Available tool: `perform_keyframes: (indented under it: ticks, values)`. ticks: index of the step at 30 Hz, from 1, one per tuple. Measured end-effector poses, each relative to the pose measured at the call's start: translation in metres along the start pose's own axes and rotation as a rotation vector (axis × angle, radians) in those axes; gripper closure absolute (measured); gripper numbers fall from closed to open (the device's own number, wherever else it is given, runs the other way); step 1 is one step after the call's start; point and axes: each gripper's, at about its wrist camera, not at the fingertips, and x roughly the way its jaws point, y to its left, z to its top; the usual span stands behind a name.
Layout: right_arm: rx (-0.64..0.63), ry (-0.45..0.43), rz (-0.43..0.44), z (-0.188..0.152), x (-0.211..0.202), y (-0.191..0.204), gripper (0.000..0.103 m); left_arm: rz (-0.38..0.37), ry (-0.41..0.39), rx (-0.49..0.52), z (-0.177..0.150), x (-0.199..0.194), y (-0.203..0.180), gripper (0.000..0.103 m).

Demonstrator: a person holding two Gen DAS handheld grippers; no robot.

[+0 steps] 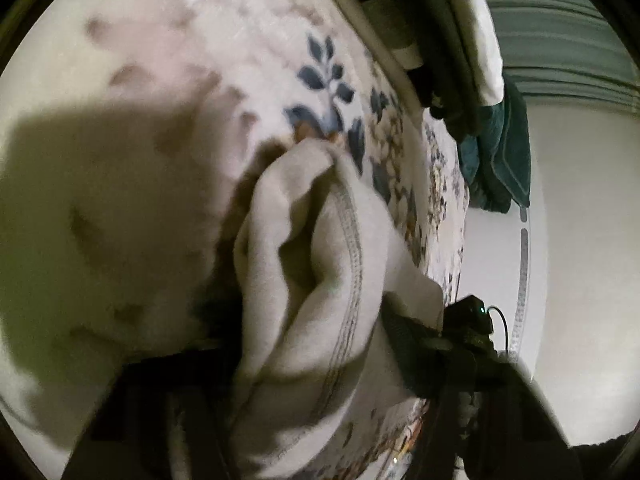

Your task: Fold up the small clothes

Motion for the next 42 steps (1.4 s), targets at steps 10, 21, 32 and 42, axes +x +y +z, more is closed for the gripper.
perform_keyframes:
  ticks: [10, 21, 32, 42]
  values:
    - [-0.064, -0.103, -0.035, -0.017, -0.039, 0.076, 0.087, 0.057, -0.035, 0.073, 0.024, -0.033, -0.059, 0.091]
    - [-0.225, -0.214, -0.006, 0.06, -0.104, 0.259, 0.087, 0.086, -0.169, 0.192, 0.145, -0.102, -0.191, 0.09]
    - [-0.285, -0.231, -0.101, 0.238, -0.078, 0.355, 0.087, 0.229, -0.233, 0.276, 0.303, -0.063, -0.224, 0.088]
    - [-0.371, -0.258, -0.507, 0.252, -0.059, 0.365, 0.053, 0.571, -0.296, 0.338, 0.313, -0.043, -0.224, 0.036]
